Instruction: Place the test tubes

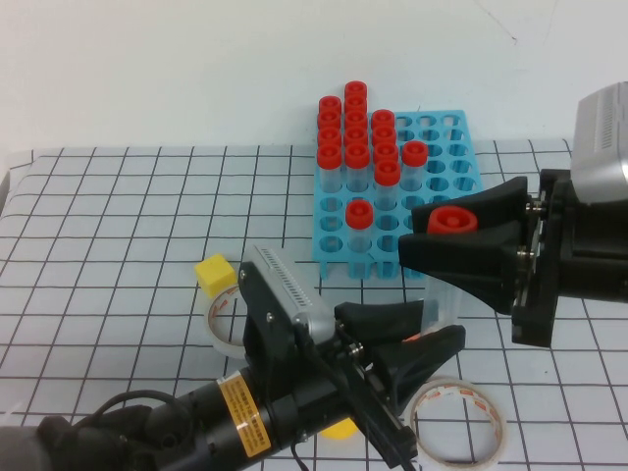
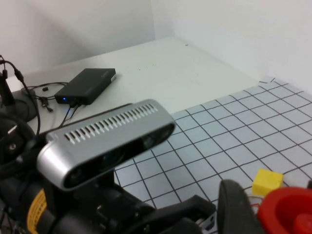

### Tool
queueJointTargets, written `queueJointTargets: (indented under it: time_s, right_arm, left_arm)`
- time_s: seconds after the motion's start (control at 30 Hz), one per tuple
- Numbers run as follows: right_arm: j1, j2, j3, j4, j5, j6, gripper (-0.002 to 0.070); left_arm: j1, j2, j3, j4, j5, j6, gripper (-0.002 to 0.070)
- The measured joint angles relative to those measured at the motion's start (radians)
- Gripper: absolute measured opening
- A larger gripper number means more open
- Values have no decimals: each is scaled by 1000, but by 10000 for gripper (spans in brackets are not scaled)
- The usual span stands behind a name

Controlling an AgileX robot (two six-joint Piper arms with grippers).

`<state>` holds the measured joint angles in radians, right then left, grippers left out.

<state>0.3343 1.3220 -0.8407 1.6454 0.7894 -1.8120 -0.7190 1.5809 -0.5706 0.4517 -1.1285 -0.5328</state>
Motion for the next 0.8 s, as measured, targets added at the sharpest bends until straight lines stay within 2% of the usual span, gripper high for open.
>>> queueJointTargets:
  time_s: [0.13, 0.3, 0.43, 0.5, 0.57, 0.63, 0.8]
  right_arm:
    - [0, 0, 0, 0, 0, 5, 265]
    - [0, 0, 0, -1, -5, 5, 265]
    - [0, -2, 0, -4, -15, 5, 265]
    - [-7, -16, 0, -16, -39, 5, 265]
    - [-12, -45, 0, -32, -86, 11, 265]
    - [-17, -87, 0, -66, -145, 29, 265]
    - [-18, -188, 0, -186, -288, 146, 265]
  left_arm:
    - [0, -2, 0, 6, 0, -25, 225]
    - [0, -15, 0, 6, -4, -36, 391]
    - [0, -71, 0, 15, 34, -13, 441]
    - [0, -124, 0, 37, 118, 27, 448]
    - [0, -187, 0, 60, 233, 70, 445]
    - [0, -274, 0, 89, 386, 100, 413]
    - [0, -510, 0, 123, 794, 118, 235]
